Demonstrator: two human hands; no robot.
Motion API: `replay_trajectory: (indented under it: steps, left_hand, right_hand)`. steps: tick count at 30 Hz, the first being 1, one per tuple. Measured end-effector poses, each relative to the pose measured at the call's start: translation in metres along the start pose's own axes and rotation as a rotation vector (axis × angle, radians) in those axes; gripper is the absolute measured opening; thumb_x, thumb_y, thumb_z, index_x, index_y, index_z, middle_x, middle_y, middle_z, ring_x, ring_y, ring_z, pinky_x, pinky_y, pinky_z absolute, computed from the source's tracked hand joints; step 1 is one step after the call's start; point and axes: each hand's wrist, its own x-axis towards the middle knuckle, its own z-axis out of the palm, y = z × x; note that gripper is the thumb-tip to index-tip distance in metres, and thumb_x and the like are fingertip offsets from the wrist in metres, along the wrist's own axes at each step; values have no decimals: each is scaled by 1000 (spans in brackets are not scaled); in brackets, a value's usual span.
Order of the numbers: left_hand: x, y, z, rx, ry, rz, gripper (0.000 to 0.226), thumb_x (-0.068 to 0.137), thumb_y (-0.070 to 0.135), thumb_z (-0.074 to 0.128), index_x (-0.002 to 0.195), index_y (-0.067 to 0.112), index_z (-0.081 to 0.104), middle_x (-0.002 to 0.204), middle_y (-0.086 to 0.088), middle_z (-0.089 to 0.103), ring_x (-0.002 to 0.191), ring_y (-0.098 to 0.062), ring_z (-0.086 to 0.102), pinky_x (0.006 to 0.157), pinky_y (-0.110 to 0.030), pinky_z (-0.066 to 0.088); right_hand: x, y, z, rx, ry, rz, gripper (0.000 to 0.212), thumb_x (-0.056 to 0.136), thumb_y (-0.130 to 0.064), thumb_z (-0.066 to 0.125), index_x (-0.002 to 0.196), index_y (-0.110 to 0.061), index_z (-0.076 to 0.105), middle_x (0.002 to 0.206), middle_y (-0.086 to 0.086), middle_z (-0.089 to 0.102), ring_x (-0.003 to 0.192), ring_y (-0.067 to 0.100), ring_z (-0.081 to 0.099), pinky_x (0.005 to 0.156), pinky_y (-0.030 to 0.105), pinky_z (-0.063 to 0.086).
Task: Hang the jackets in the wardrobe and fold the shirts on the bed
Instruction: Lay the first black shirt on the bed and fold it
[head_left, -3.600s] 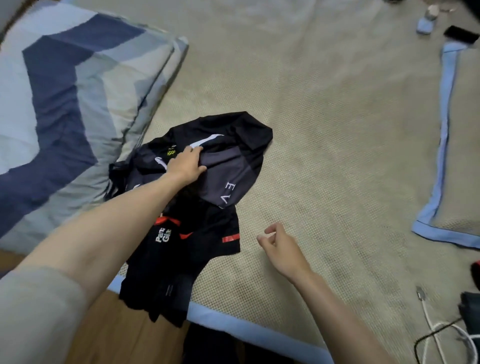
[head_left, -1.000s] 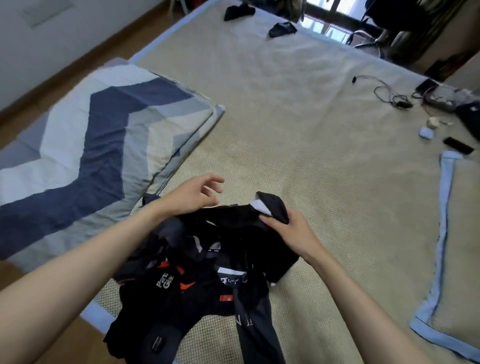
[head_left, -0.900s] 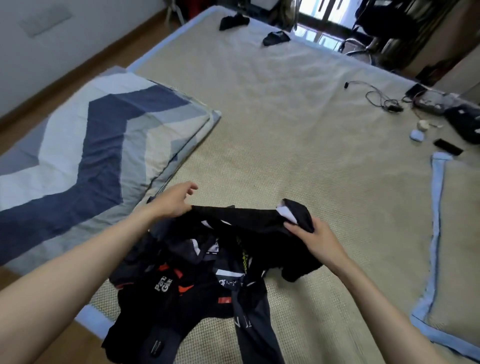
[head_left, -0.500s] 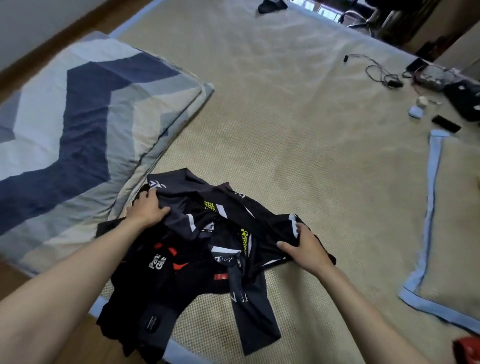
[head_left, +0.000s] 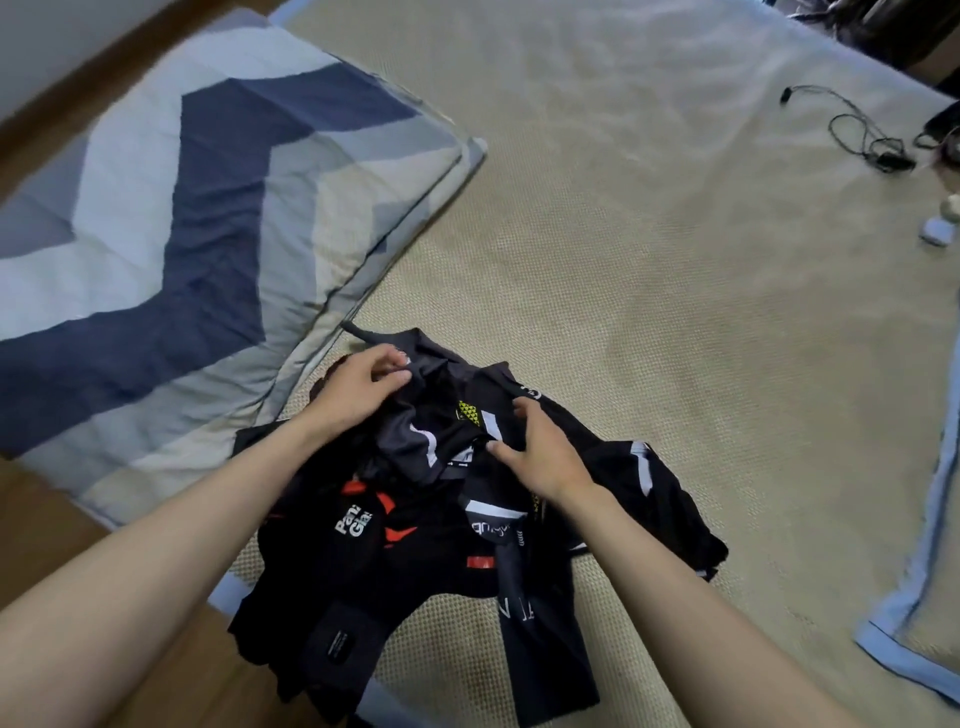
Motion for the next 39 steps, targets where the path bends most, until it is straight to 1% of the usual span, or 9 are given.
replay_trajectory:
  steps: [5, 8, 11, 15, 19, 23, 27, 32, 39]
  left_hand:
    - [-38, 50, 15, -351, -324, -13, 18, 94, -2, 62, 101, 14, 57, 73, 14, 64, 72, 6, 53, 71, -8, 42]
    - [-58, 60, 31, -305, -441, -13, 15, 95, -6, 60, 103, 5, 55, 72, 16, 65, 71, 9, 54, 71, -7, 42]
    - [-78, 66, 45, -260, -535, -45, 12, 95, -2, 62, 101, 6, 57, 75, 12, 65, 70, 2, 54, 68, -10, 42]
    - [-106, 70, 51, -273, -652, -136, 14, 95, -4, 61, 99, 8, 56, 68, 16, 63, 64, 7, 51, 63, -8, 39]
    - [-128, 74, 22, -362, -604, -139, 14, 94, 10, 67, 104, 10, 57, 68, 10, 56, 63, -3, 46, 61, -13, 36]
    - [-142, 79, 0, -437, -434, -120, 30, 83, 31, 77, 106, 19, 62, 86, -18, 56, 81, -26, 46, 72, -39, 37]
    - [-141, 110, -5, -521, -309, -61, 25, 88, 8, 67, 109, 10, 55, 93, -12, 75, 76, -18, 69, 66, -23, 56]
    - [-119, 173, 0, -571, -239, 101, 27, 90, 6, 62, 114, 14, 53, 100, -12, 76, 79, -19, 73, 66, -26, 59]
    - [-65, 140, 45, -219, -289, 127, 52, 88, 8, 74, 128, 20, 42, 133, 1, 62, 127, -16, 56, 109, -32, 45]
  right_hand:
    - [22, -44, -6, 743, -228, 71, 74, 66, -17, 65, 138, -25, 50, 133, 1, 60, 110, 15, 59, 94, 35, 50]
    - [13, -47, -20, 1132, -508, 216, 49, 82, -23, 64, 129, -13, 59, 120, 11, 66, 102, 25, 65, 83, 39, 52]
    - [2, -30, -20, 975, -526, 264, 38, 93, -39, 65, 119, -11, 65, 111, 9, 69, 90, 23, 68, 75, 35, 55]
    - [-3, 12, -18, 681, -135, 318, 28, 93, -28, 57, 119, -21, 63, 113, 4, 69, 92, 17, 65, 86, 33, 52]
    - [-26, 54, -19, 440, 65, 296, 64, 74, -23, 67, 136, -26, 56, 131, -4, 63, 116, 15, 61, 104, 33, 48]
    - [-47, 47, -15, 349, 70, 58, 86, 77, -20, 77, 152, -33, 38, 149, -12, 47, 135, 5, 45, 110, 24, 38]
    - [-59, 6, -22, 156, 23, -268, 107, 67, -48, 88, 155, -40, 27, 159, -18, 35, 147, 1, 32, 121, 32, 26]
    - [-66, -30, -50, 240, 29, -268, 35, 76, -48, 82, 99, -23, 74, 91, 0, 76, 88, 14, 72, 85, 50, 55]
    - [-84, 30, -111, 575, 413, -26, 13, 79, -19, 80, 87, -10, 74, 81, 5, 78, 74, 10, 69, 69, 36, 54]
